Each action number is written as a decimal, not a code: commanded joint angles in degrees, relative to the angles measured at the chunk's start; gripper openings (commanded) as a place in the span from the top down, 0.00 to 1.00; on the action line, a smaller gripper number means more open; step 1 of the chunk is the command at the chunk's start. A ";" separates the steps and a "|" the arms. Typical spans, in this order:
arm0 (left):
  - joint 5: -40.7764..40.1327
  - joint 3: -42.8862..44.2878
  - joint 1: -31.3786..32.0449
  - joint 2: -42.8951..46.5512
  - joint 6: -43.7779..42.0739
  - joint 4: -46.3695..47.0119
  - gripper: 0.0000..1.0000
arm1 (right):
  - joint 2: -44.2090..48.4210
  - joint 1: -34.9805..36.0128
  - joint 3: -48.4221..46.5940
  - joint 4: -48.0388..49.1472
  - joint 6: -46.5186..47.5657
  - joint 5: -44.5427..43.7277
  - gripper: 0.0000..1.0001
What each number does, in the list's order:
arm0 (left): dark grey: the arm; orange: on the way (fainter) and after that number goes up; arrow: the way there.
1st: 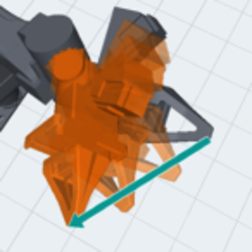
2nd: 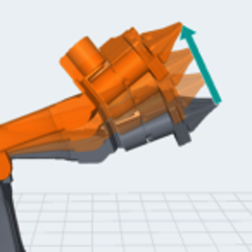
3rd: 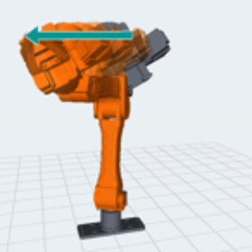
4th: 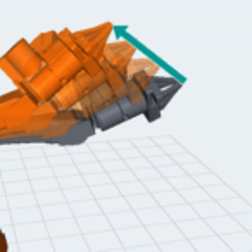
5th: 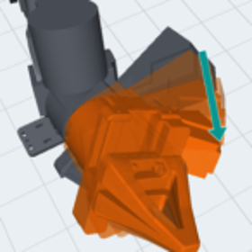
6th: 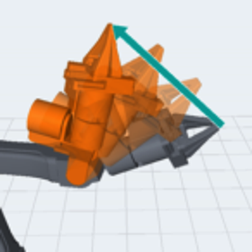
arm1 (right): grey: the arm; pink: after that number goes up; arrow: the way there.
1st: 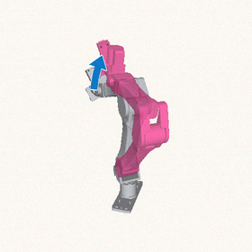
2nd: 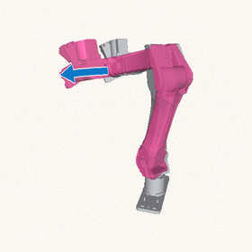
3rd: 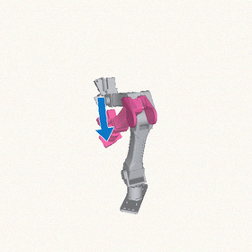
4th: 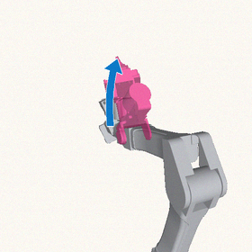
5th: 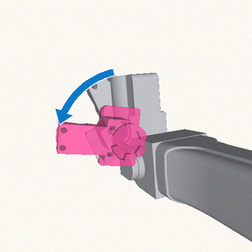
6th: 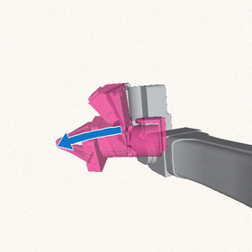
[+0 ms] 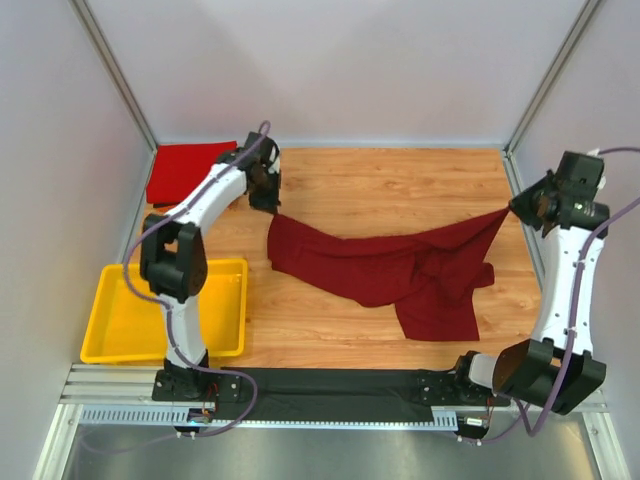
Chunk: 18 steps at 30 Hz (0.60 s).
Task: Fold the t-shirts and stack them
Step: Flatten the tshirt out
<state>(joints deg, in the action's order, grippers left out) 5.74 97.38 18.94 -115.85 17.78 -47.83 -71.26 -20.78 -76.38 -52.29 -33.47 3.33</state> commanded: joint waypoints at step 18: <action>-7.94 7.03 -0.31 63.10 10.96 -3.84 1.00 | 16.50 0.47 -53.95 -24.43 -4.23 -9.57 1.00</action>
<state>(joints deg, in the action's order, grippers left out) -4.91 104.95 18.92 -53.89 26.98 -49.32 -56.21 -20.27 -126.78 -71.57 -36.16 -2.15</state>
